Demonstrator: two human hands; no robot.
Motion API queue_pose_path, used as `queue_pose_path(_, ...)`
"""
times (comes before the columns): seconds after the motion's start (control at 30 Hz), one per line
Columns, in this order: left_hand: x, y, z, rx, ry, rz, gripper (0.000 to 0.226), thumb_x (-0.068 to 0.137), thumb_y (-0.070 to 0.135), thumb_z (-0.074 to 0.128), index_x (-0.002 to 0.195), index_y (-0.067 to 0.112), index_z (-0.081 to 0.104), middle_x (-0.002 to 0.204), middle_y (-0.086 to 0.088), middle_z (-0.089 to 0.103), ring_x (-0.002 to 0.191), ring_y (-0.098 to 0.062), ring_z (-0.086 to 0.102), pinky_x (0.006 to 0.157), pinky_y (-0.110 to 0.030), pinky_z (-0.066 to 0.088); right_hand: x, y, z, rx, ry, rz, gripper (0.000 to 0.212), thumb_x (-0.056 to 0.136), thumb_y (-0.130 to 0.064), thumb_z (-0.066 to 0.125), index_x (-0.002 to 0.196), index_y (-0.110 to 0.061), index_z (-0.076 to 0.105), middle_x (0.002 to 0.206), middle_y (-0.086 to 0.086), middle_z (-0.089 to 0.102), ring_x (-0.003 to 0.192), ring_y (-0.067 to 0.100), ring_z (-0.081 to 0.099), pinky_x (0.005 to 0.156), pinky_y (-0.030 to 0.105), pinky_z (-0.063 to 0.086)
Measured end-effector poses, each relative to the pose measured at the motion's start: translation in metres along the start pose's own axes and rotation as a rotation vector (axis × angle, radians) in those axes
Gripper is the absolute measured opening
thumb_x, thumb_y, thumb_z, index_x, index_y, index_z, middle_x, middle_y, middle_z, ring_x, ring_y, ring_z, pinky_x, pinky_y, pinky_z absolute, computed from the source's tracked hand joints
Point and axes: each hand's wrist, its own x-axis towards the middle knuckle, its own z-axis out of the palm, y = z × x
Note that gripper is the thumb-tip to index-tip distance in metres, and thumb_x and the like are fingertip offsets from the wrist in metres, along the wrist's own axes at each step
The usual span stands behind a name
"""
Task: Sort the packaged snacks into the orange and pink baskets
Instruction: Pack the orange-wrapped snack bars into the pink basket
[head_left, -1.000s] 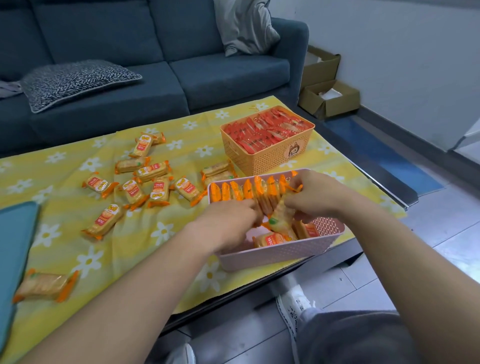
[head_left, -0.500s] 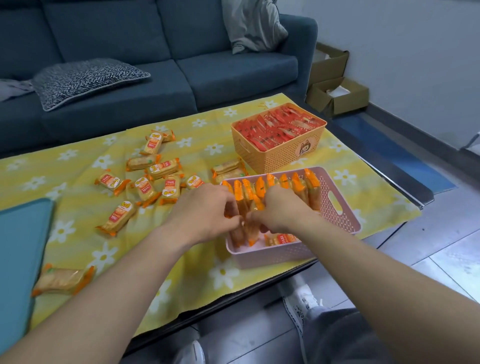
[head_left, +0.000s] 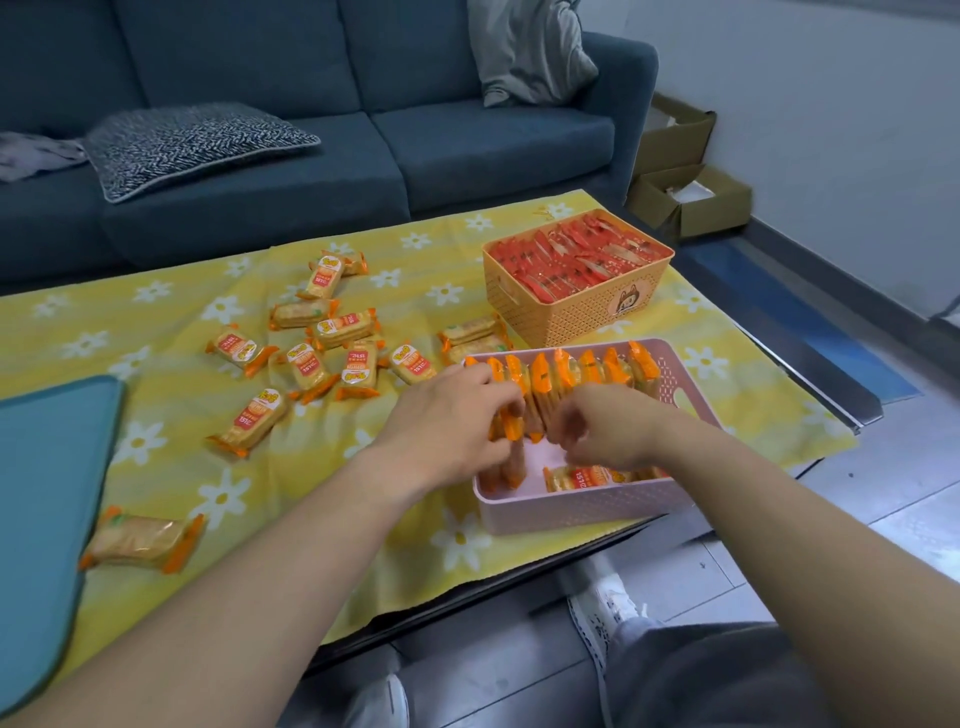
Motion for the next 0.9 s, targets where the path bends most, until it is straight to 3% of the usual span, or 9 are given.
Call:
queue_pose_path(0.07,0.0,0.001,-0.001,0.001,-0.003,0.001,0.036,0.08,0.041,0.064,0.116,0.039,0.061,0.098,0.011,0.046,0.11,-0.018,0.052,0.071,-0.029,0.038,0.004,0.005,0.006,-0.152,-0.12,0.005,0.037,0.084,-0.016,0.077,0.12,-0.021,0.07,0.111,-0.003,0.069,0.104,0.019,0.065,0.092,0.033,0.053)
queue_pose_path(0.13,0.001,0.002,-0.001,-0.006,-0.002,-0.001,0.034,0.081,0.039,0.064,0.115,0.039,0.061,0.096,0.012,0.043,0.11,-0.018,0.053,0.072,-0.029,0.039,0.006,0.004,0.012,-0.203,-0.179,0.022,0.039,0.085,-0.012,0.075,0.123,-0.022,0.068,0.119,0.0,0.067,0.105,0.022,0.063,0.091,0.034,0.053)
queue_pose_path(0.27,0.003,0.0,-0.001,-0.024,-0.006,-0.003,0.031,0.081,0.035,0.065,0.112,0.039,0.061,0.101,0.011,0.051,0.109,-0.019,0.054,0.072,-0.03,0.042,0.012,0.001,0.019,-0.264,-0.164,0.028,0.035,0.087,-0.002,0.067,0.117,-0.019,0.068,0.114,0.004,0.066,0.1,0.025,0.062,0.082,0.031,0.05)
queue_pose_path(0.37,0.003,-0.002,0.0,-0.024,-0.005,-0.001,0.031,0.082,0.036,0.066,0.112,0.039,0.06,0.102,0.011,0.052,0.109,-0.019,0.054,0.075,-0.031,0.045,0.011,-0.002,0.014,-0.321,-0.115,-0.015,0.017,0.081,-0.017,0.074,0.098,-0.015,0.071,0.095,0.003,0.069,0.086,0.024,0.064,0.073,0.034,0.054)
queue_pose_path(0.47,0.003,-0.003,0.0,-0.018,-0.008,0.005,0.034,0.08,0.042,0.067,0.113,0.039,0.06,0.097,0.013,0.045,0.11,-0.019,0.053,0.072,-0.03,0.042,0.004,-0.004,0.002,-0.171,0.041,-0.053,0.02,0.071,-0.025,0.075,0.071,-0.011,0.061,0.063,-0.001,0.054,0.061,0.02,0.051,0.051,0.029,0.04)
queue_pose_path(0.57,0.004,0.001,-0.001,-0.036,0.0,0.003,0.042,0.076,0.061,0.067,0.111,0.038,0.063,0.095,0.013,0.043,0.107,-0.016,0.051,0.071,-0.029,0.037,-0.005,-0.01,-0.003,0.028,0.199,-0.075,0.021,0.068,-0.018,0.072,0.063,-0.006,0.055,0.059,0.004,0.048,0.057,0.019,0.04,0.052,0.032,0.031)
queue_pose_path(0.67,0.004,0.007,-0.001,-0.085,0.072,0.006,0.047,0.073,0.067,0.063,0.107,0.034,0.065,0.101,0.012,0.053,0.106,-0.014,0.054,0.075,-0.029,0.044,-0.003,-0.013,0.006,0.086,0.235,-0.04,0.015,0.074,-0.011,0.07,0.063,-0.01,0.06,0.063,0.007,0.06,0.061,0.024,0.051,0.053,0.034,0.039)
queue_pose_path(0.73,0.004,0.011,0.001,-0.133,0.138,0.039,0.046,0.072,0.059,0.069,0.11,0.034,0.06,0.109,0.012,0.056,0.109,-0.014,0.055,0.08,-0.032,0.05,0.001,-0.012,0.013,0.139,0.276,-0.012,0.004,0.076,-0.009,0.068,0.072,-0.008,0.068,0.07,0.011,0.069,0.067,0.027,0.06,0.058,0.035,0.047)
queue_pose_path(0.9,0.005,0.02,0.012,-0.081,0.098,0.088,0.036,0.08,0.046,0.072,0.112,0.036,0.06,0.111,0.009,0.052,0.105,-0.019,0.053,0.078,-0.038,0.052,-0.001,-0.004,0.007,0.356,0.219,0.036,0.004,0.076,-0.004,0.074,0.078,-0.007,0.076,0.074,0.016,0.074,0.069,0.02,0.068,0.075,0.045,0.059)
